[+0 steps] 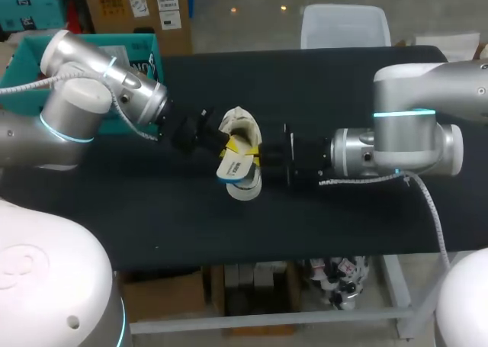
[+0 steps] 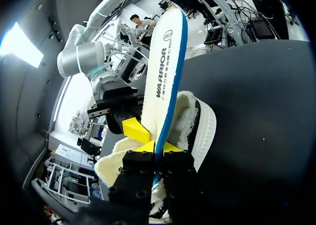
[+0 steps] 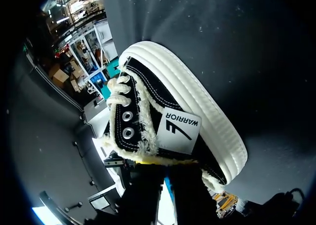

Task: Open the shoe tongue, take the insole out of the shoe, put the insole back into the shoe, and pack the shoe into the shoebox

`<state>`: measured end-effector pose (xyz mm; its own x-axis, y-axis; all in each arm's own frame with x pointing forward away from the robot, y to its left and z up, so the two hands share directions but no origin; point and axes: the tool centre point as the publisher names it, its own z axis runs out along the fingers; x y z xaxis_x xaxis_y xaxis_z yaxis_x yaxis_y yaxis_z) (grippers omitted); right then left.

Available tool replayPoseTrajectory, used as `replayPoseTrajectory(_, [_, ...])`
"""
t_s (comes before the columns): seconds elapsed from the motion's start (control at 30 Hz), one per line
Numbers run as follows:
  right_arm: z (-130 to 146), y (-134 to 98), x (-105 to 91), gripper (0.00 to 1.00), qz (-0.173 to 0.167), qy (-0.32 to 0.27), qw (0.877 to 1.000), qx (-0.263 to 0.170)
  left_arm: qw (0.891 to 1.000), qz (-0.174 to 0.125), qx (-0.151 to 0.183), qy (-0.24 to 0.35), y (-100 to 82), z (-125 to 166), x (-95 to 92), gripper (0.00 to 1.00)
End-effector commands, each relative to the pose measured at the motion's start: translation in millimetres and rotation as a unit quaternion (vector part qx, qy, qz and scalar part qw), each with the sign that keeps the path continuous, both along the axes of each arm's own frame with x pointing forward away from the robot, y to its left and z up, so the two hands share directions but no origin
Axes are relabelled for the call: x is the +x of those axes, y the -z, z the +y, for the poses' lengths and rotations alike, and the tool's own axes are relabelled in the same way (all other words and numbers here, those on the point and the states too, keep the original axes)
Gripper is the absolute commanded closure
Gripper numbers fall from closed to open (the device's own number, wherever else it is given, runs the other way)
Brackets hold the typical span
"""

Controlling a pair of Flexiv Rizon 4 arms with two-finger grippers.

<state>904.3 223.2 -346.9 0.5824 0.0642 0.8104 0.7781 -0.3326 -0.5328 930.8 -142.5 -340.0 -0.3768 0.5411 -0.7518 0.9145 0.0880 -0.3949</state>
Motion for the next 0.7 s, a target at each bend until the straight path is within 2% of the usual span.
replayPoseTrajectory(0.03, [1.9, -4.1, -4.0, 0.39, -0.005, 0.007, 1.000, 0.002, 1.000, 0.001, -0.004, -0.002, 4.9, -6.5, 0.1, 1.00])
replayPoseTrajectory(0.07, [1.2, -5.0, -6.2, 0.31, -0.006, 0.009, 1.000, 0.001, 1.000, 0.001, -0.004, -0.002, 4.9, -6.5, 0.1, 1.00])
replayPoseTrajectory(0.17, [-1.9, -8.5, -13.9, 0.37, -0.010, 0.015, 1.000, -0.001, 1.000, 0.002, -0.007, -0.003, 4.8, -5.8, -0.8, 1.00])
replayPoseTrajectory(0.23, [-4.4, -10.5, -19.2, 0.51, -0.012, 0.019, 1.000, -0.002, 1.000, 0.002, -0.008, -0.004, 4.6, -5.3, -1.6, 1.00])
replayPoseTrajectory(0.33, [-6.8, -12.5, -24.2, 0.62, -0.016, 0.022, 1.000, 0.000, 1.000, 0.003, -0.010, -0.007, 4.6, -3.9, -2.2, 1.00])
replayPoseTrajectory(0.37, [-7.1, -12.8, -25.6, 0.71, -0.018, 0.023, 1.000, 0.001, 1.000, 0.003, -0.011, -0.008, 4.7, -3.5, -2.5, 1.00])
replayPoseTrajectory(0.53, [-6.2, -13.3, -29.2, 0.76, -0.020, 0.020, 1.000, 0.003, 1.000, 0.004, -0.011, -0.011, 4.5, -2.5, -3.8, 1.00])
replayPoseTrajectory(0.63, [-5.7, -12.5, -30.6, 0.91, -0.020, 0.017, 1.000, 0.005, 1.000, 0.003, -0.012, -0.013, 3.7, -2.0, -4.4, 1.00])
replayPoseTrajectory(0.67, [-5.3, -11.8, -31.1, 1.00, -0.020, 0.015, 1.000, 0.006, 1.000, 0.003, -0.011, -0.015, 3.3, -1.6, -4.4, 1.00])
replayPoseTrajectory(0.7, [-5.1, -11.3, -31.2, 1.00, -0.020, 0.013, 1.000, 0.007, 1.000, 0.002, -0.011, -0.016, 3.0, -1.4, -4.4, 1.00])
